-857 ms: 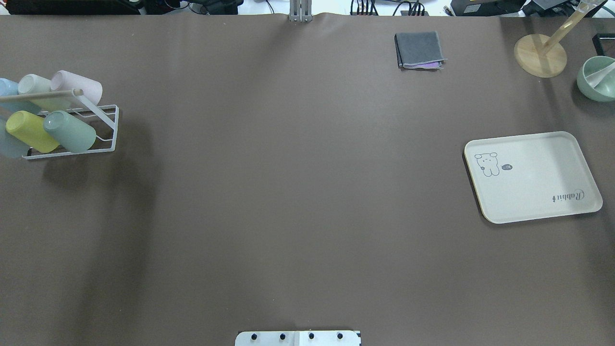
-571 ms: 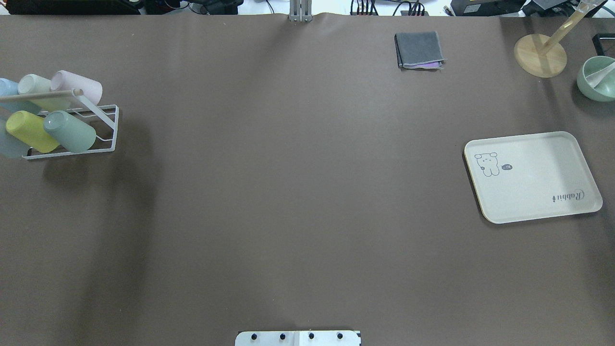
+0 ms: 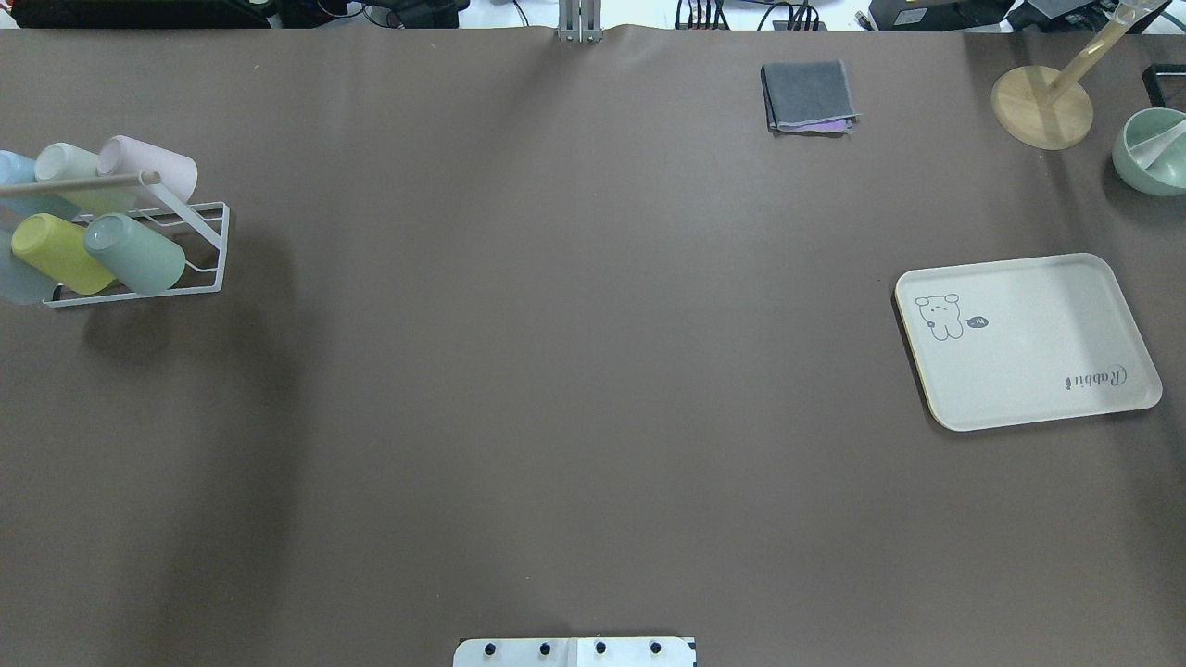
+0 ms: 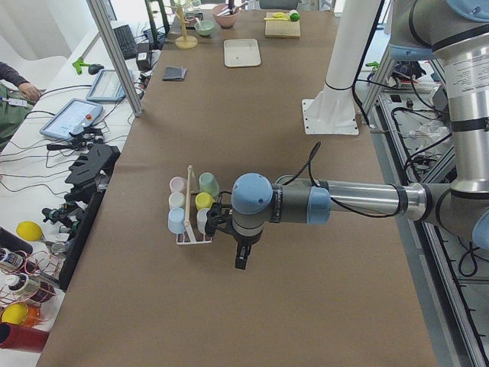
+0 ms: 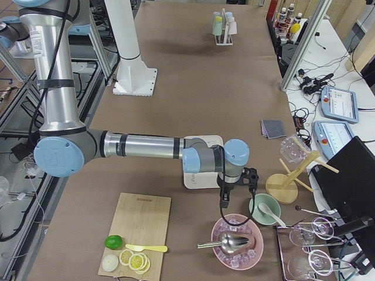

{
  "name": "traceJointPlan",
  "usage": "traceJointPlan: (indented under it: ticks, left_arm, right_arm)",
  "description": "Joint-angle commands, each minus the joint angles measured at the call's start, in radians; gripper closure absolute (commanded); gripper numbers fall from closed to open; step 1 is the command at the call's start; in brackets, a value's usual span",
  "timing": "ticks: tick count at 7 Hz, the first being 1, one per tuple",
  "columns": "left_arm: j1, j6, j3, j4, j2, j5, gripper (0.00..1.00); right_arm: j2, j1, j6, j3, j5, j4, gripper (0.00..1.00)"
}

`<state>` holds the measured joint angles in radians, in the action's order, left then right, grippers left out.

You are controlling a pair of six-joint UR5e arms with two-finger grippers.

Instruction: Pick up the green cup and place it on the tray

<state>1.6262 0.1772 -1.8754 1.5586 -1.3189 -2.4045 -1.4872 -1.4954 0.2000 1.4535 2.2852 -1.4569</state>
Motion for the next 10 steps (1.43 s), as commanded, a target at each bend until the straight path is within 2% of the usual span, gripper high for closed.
traceJointPlan:
  ticks: [1, 5, 10]
  left_arm:
    - [0.001, -0.001, 0.012, 0.001, -0.006, 0.001, 0.01]
    - [0.0, -0.001, -0.004, 0.003, -0.032, 0.005, 0.01]
    - [-0.003, 0.005, 0.025, 0.021, -0.025, 0.011, 0.01]
  right_arm:
    - [-0.008, 0.0, -0.001, -0.001, -0.001, 0.001, 0.0]
    - [-0.019, -0.002, -0.002, 0.016, -0.001, 0.004, 0.0]
    - [-0.048, 0.026, 0.001, 0.024, -0.027, 0.003, 0.0]
